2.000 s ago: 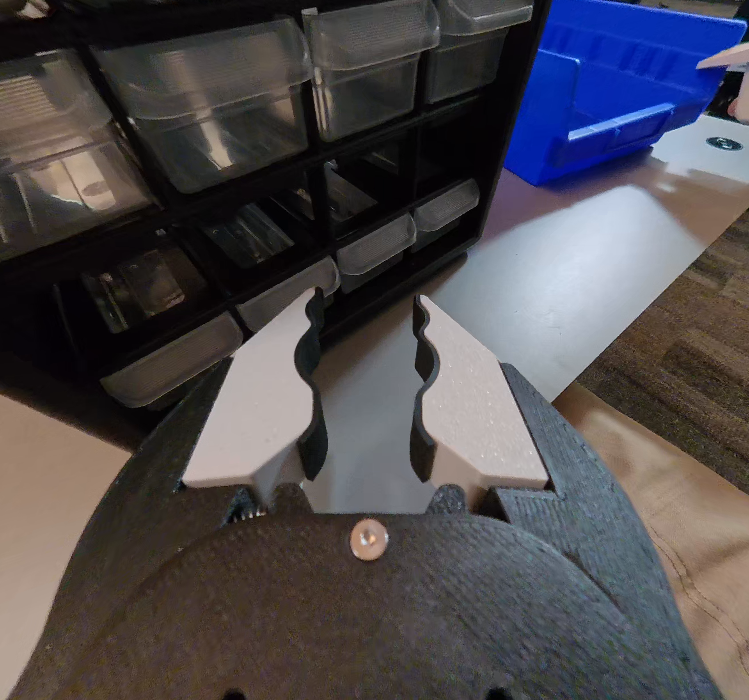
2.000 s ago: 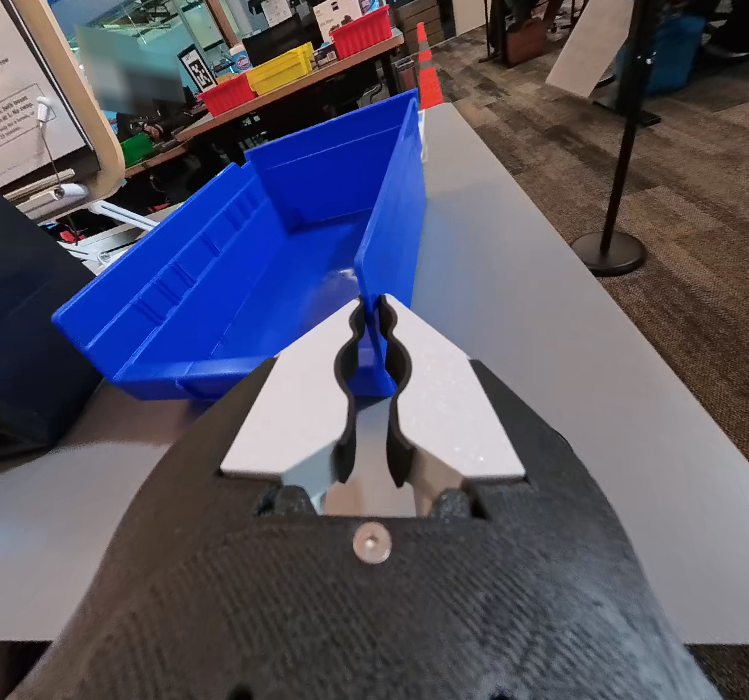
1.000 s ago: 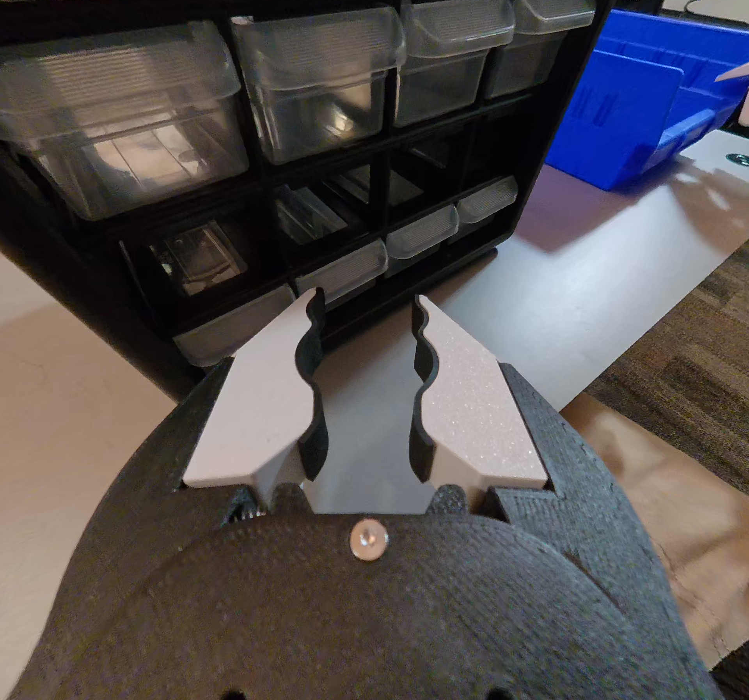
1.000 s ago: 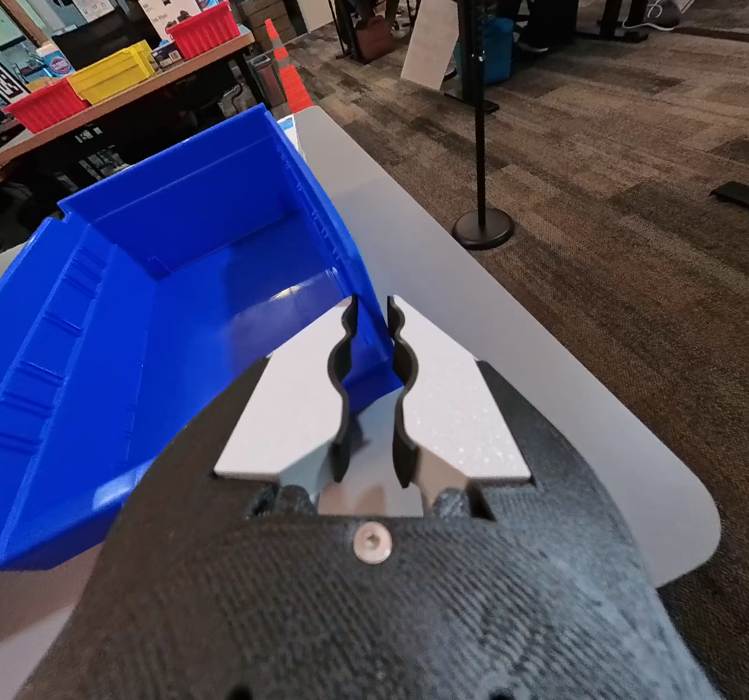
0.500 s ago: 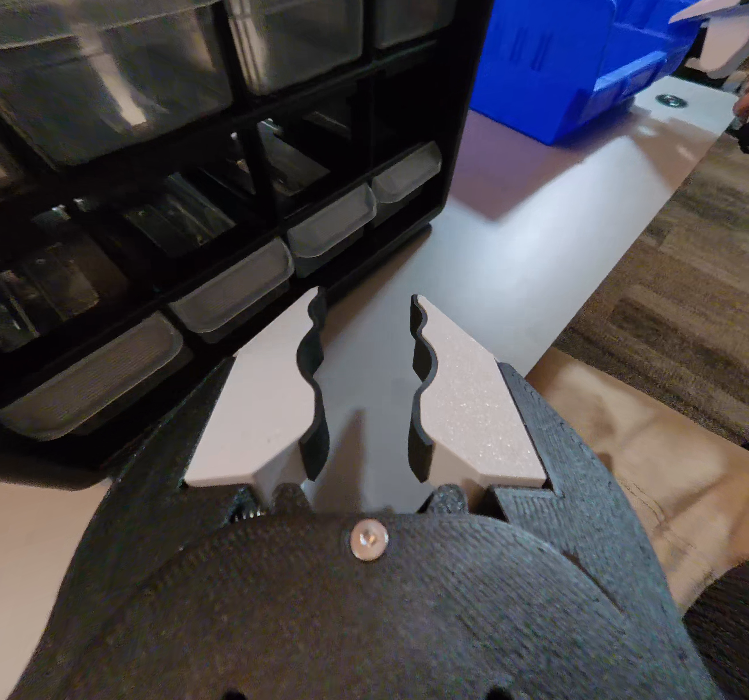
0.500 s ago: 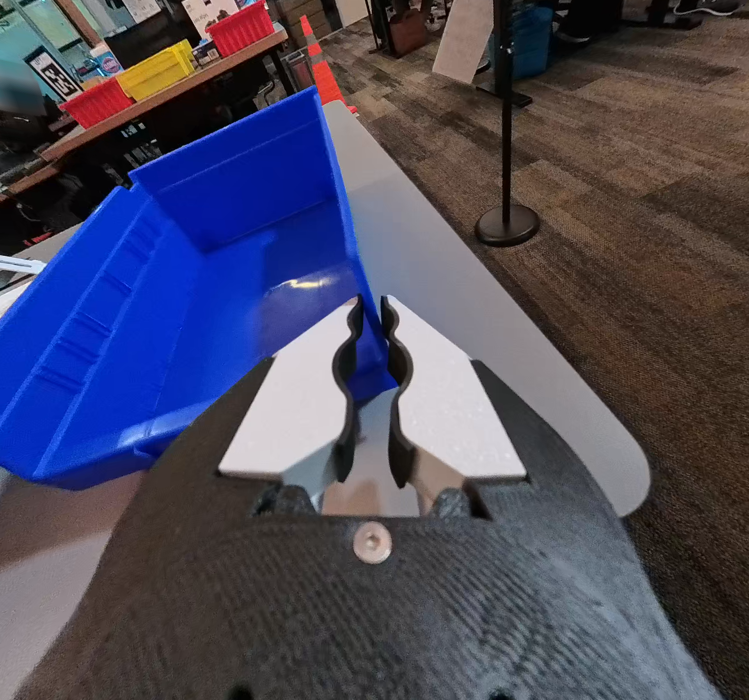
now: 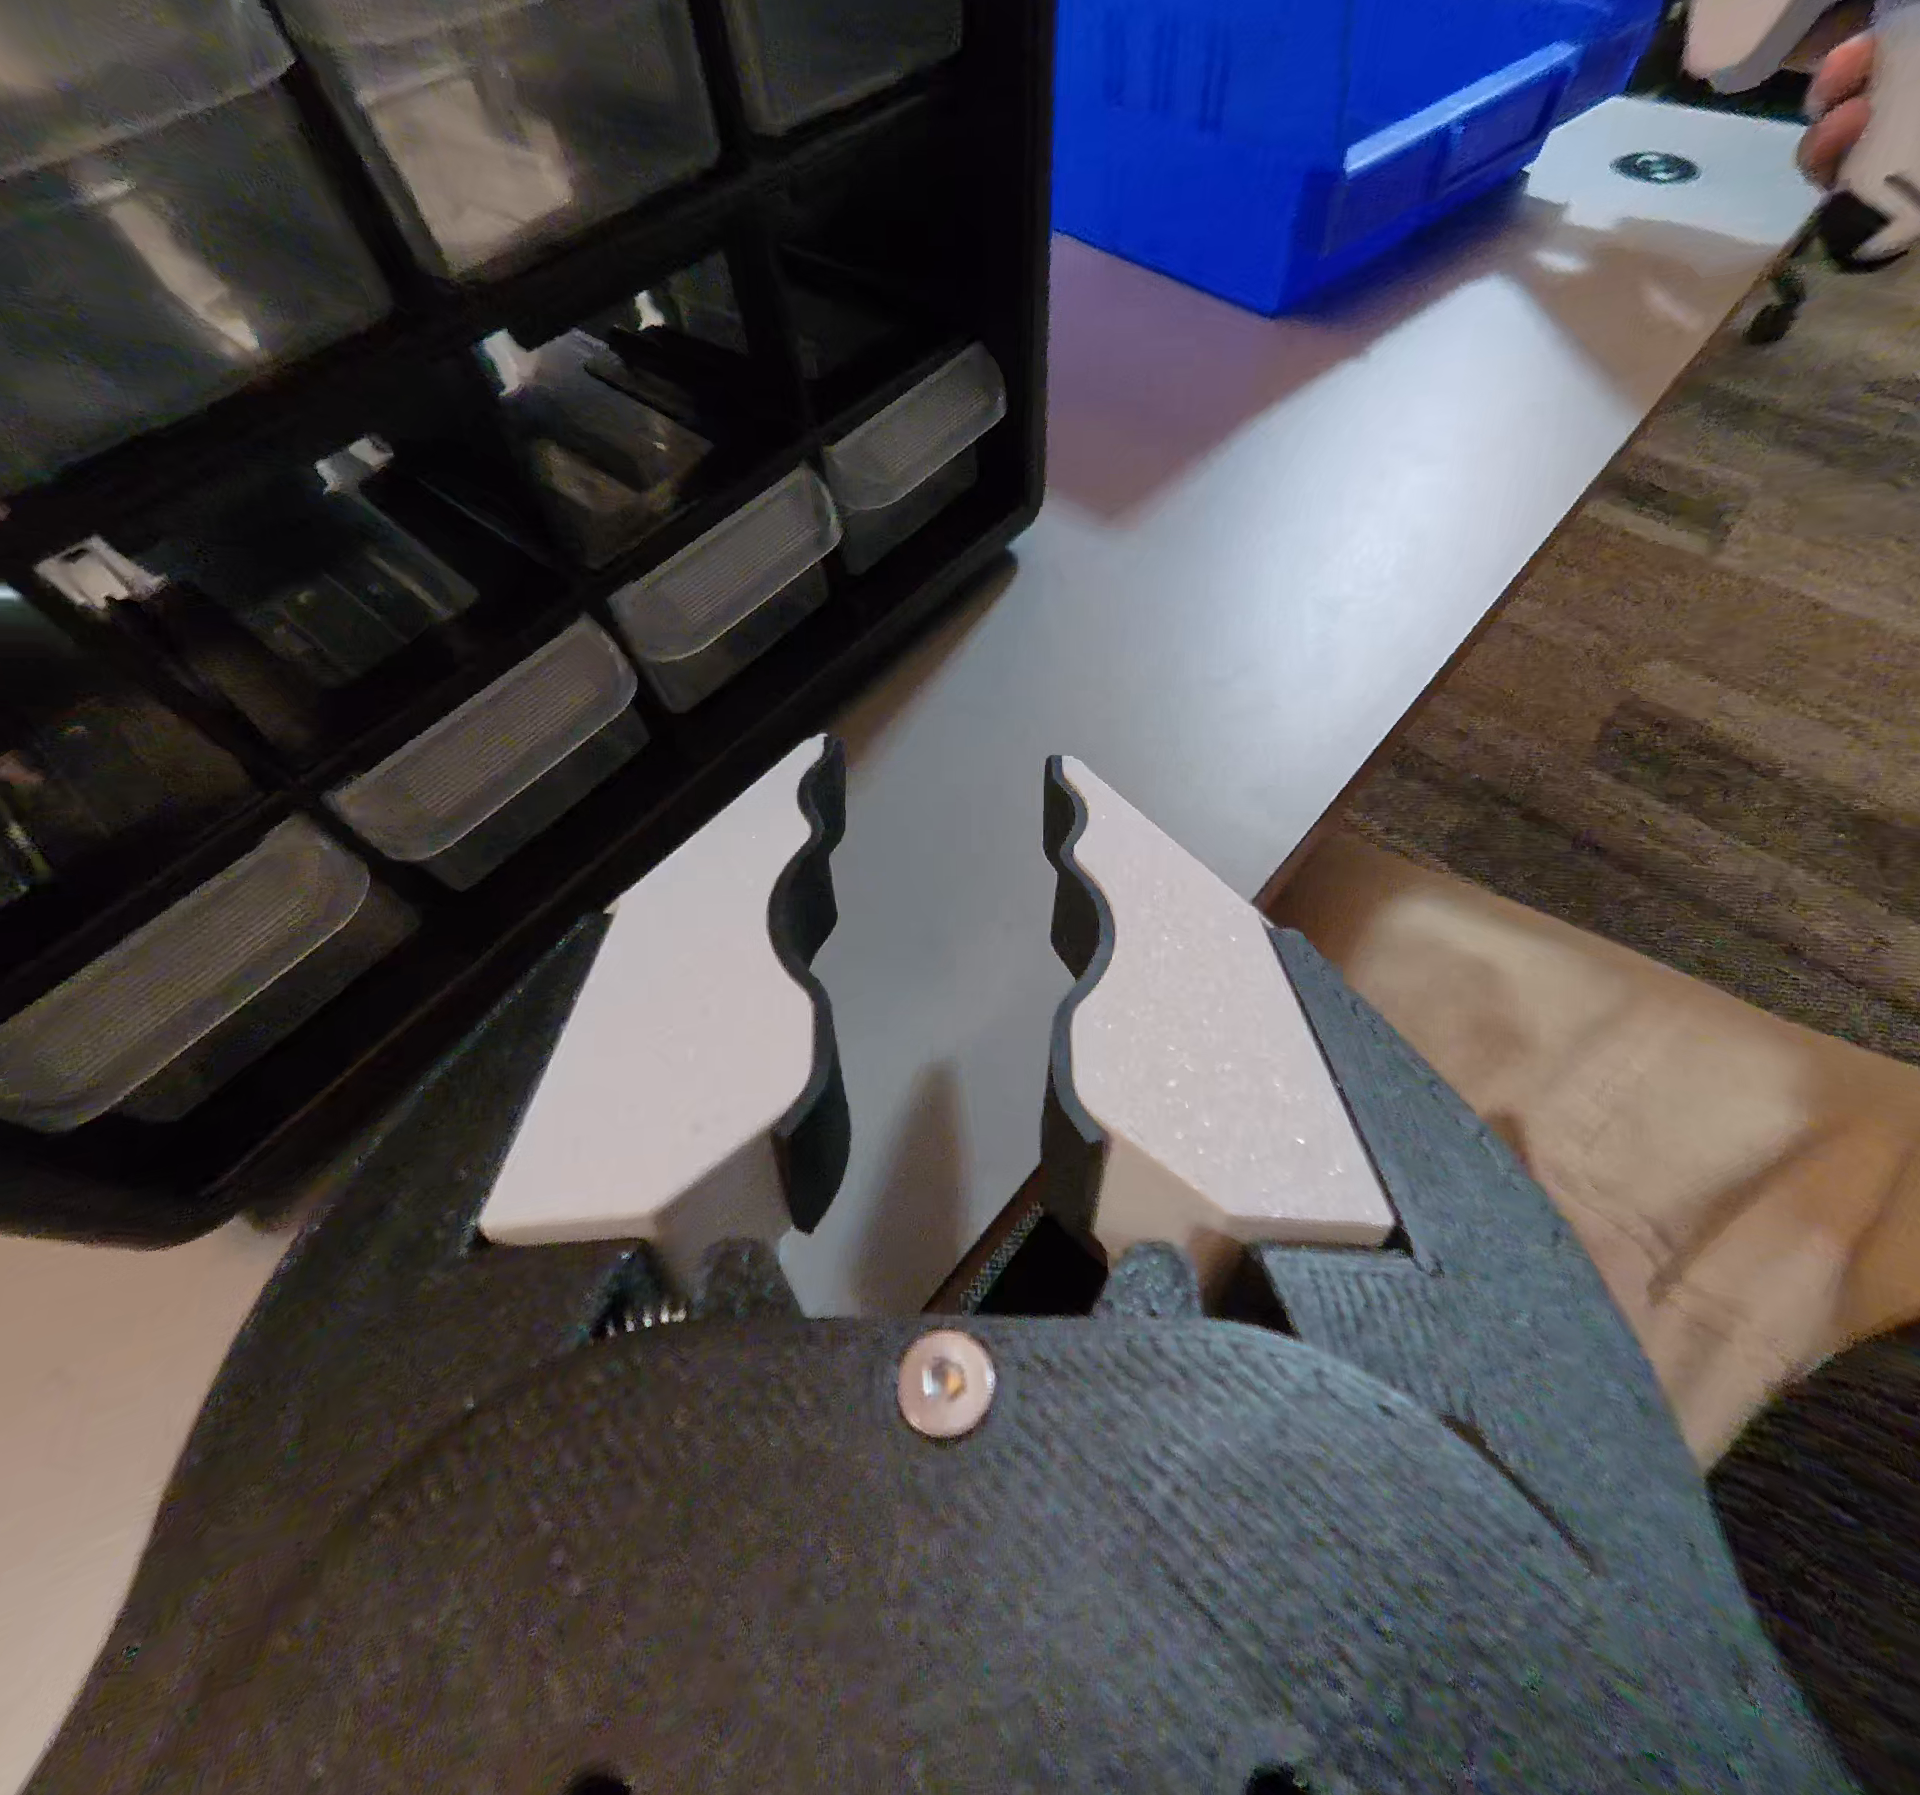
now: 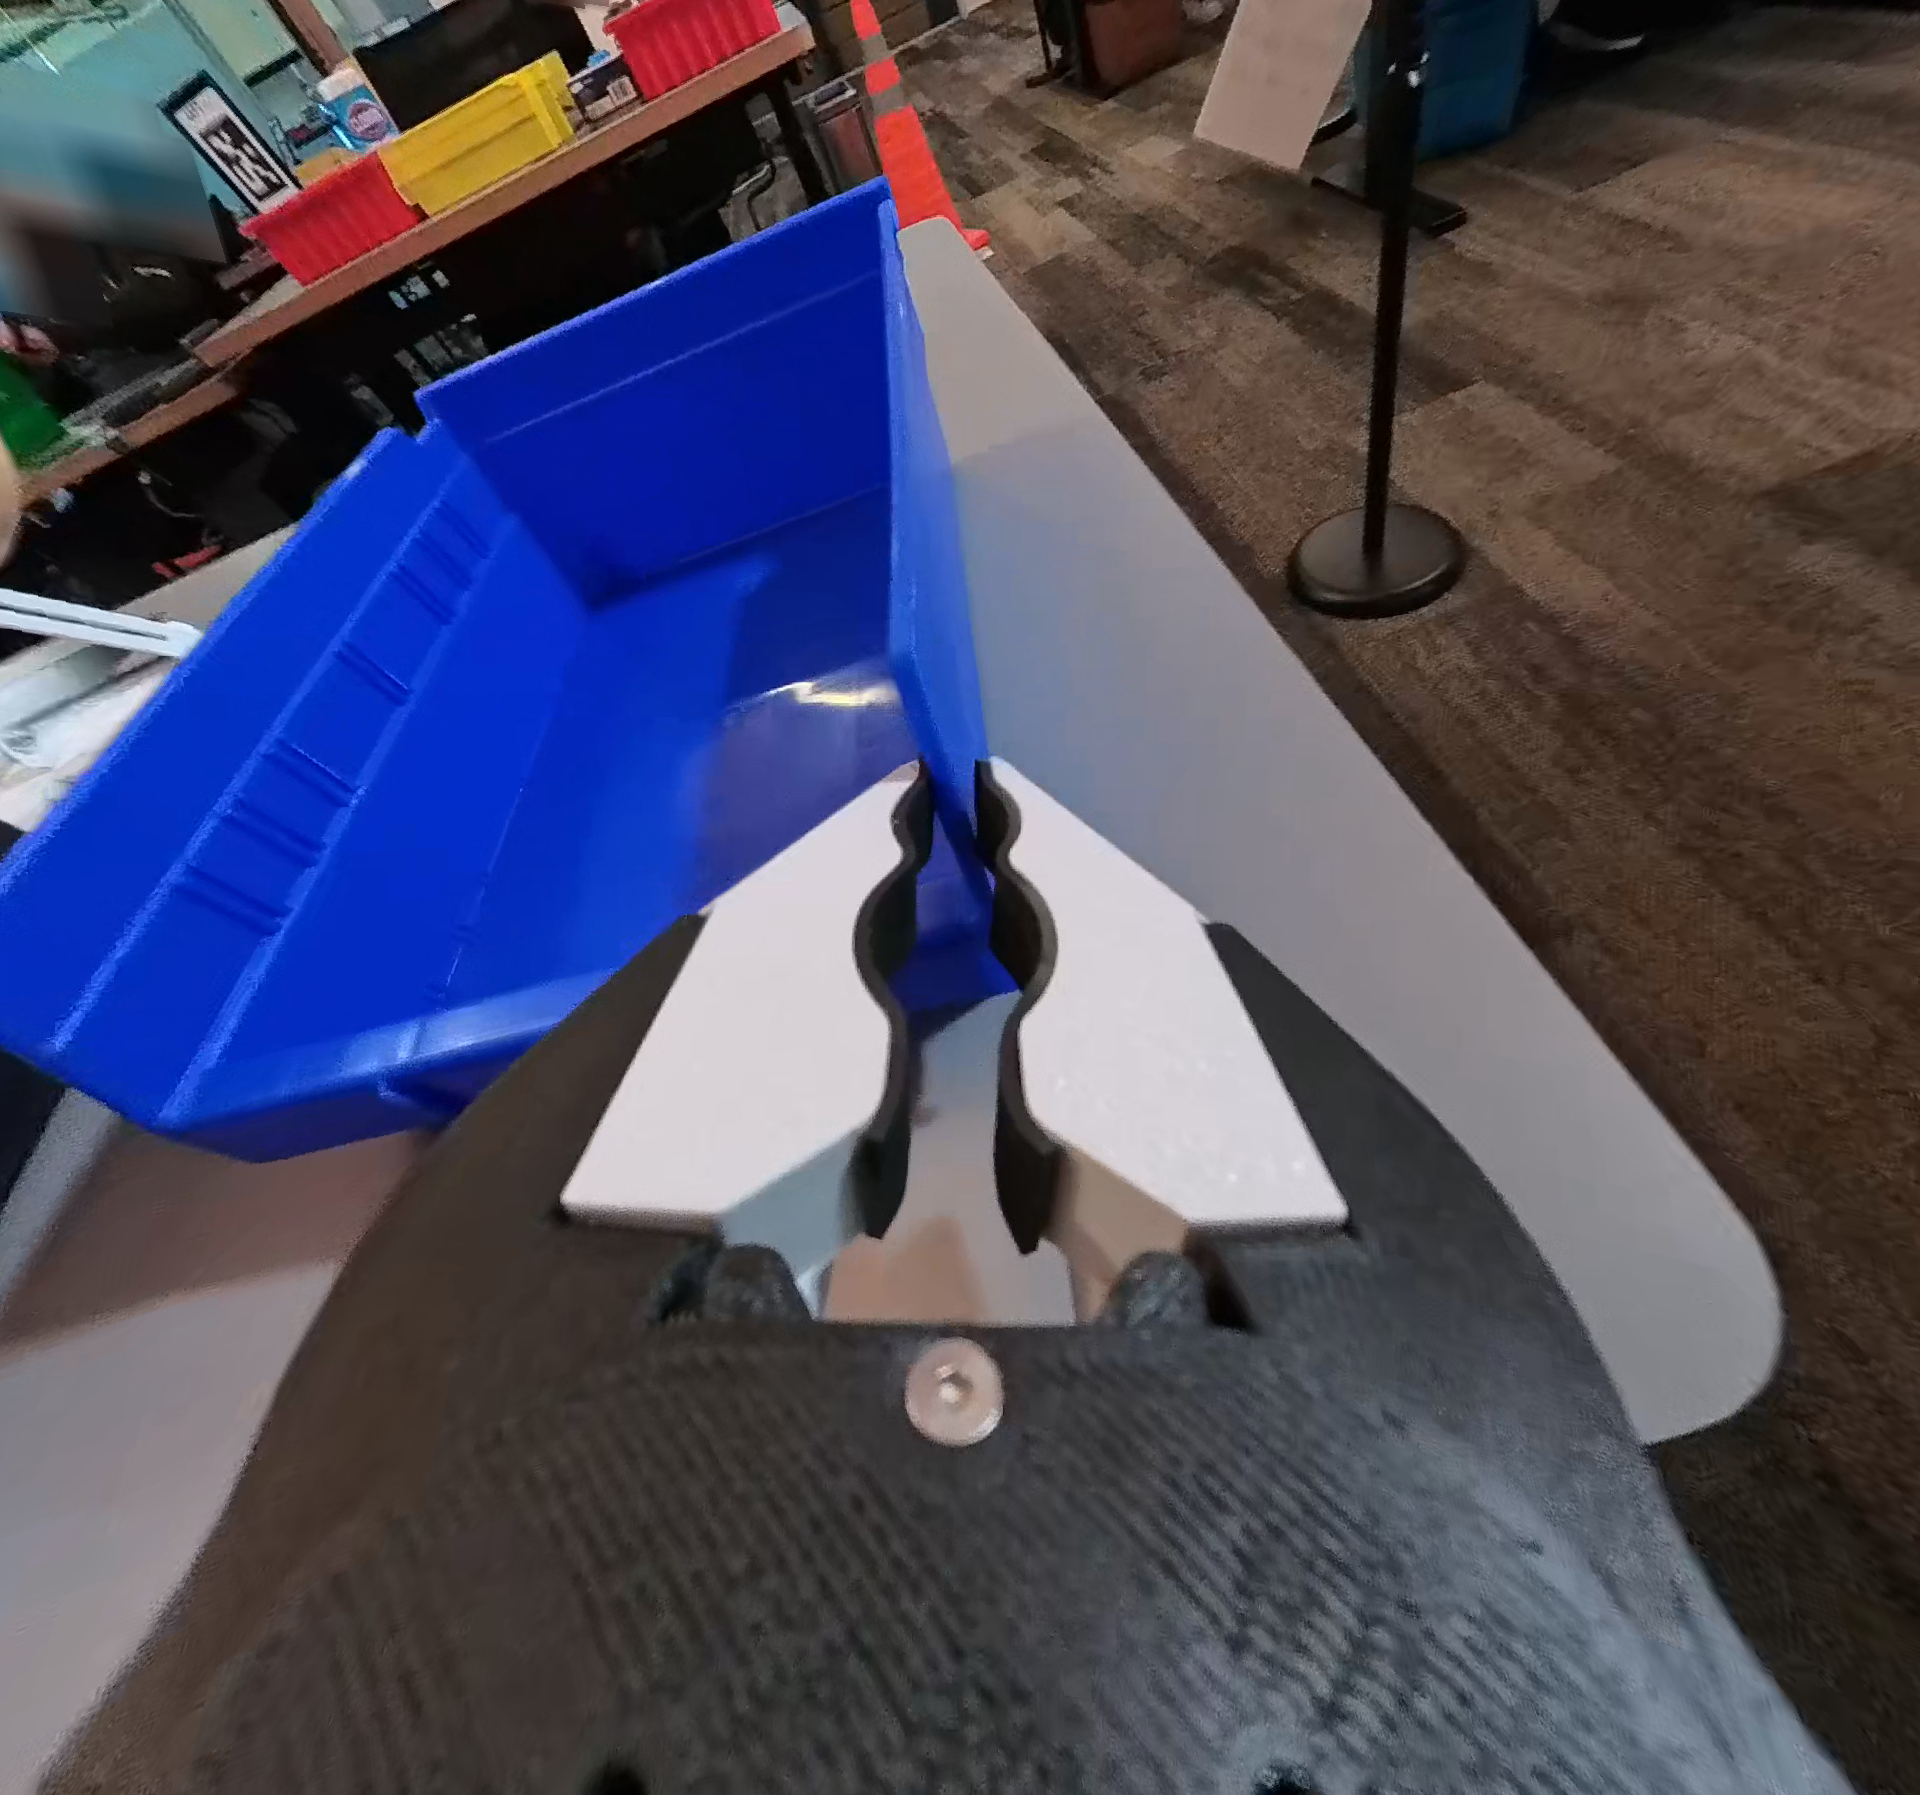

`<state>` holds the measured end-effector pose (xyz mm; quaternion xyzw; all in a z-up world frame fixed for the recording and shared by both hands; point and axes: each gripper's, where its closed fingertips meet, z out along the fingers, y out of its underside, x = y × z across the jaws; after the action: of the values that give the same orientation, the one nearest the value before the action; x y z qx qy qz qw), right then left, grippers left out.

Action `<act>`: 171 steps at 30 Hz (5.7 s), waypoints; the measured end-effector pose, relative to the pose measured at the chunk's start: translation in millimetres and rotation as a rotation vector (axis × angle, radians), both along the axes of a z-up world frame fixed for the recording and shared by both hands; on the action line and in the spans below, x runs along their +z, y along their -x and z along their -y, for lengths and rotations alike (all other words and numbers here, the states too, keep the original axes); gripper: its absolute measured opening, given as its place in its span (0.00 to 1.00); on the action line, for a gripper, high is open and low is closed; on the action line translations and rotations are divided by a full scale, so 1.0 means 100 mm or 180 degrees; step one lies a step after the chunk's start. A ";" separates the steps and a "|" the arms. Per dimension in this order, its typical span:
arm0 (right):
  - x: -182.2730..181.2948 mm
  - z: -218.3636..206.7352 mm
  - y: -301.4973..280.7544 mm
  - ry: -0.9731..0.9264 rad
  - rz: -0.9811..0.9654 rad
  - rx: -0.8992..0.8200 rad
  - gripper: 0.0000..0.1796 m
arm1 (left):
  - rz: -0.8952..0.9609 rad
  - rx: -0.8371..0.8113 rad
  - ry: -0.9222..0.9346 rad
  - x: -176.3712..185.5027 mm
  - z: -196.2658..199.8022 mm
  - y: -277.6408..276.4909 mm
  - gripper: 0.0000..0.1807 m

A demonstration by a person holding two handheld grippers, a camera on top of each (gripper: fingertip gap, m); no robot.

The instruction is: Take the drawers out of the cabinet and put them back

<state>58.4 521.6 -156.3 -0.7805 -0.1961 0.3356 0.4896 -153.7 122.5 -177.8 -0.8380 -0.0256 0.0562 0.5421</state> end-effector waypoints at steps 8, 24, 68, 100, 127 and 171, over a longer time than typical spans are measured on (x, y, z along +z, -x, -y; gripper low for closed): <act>-0.13 0.00 -0.09 -0.0521 0.0893 -0.0254 0.12 | 0.0088 -0.0187 -0.0026 0.02 -0.07 -0.13 0.20; -0.04 -0.18 0.09 -0.1059 0.1420 -0.0413 0.07 | 0.0191 0.0063 -0.0281 0.20 0.16 -0.02 0.17; -0.05 0.10 0.00 -0.0280 0.0548 0.0369 0.00 | 0.0880 -0.0014 -0.0207 0.06 0.01 0.01 0.23; 0.02 -0.08 0.10 -0.0557 0.0704 0.0098 0.14 | 0.0615 0.0326 -0.0235 0.12 0.27 0.44 0.22; 0.59 0.09 0.23 -0.1332 0.0417 -0.0171 0.10 | 0.0196 0.0930 -0.0993 0.73 0.84 1.24 0.00; 2.13 2.42 2.08 -0.1855 -0.1531 0.1783 0.00 | -0.0051 0.2621 -0.0218 0.29 2.50 2.35 0.09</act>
<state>-149.1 280.1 56.6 -0.4276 -0.3662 0.5571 0.6104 -388.6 -127.2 -148.8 -0.7388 -0.3564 0.2742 0.5020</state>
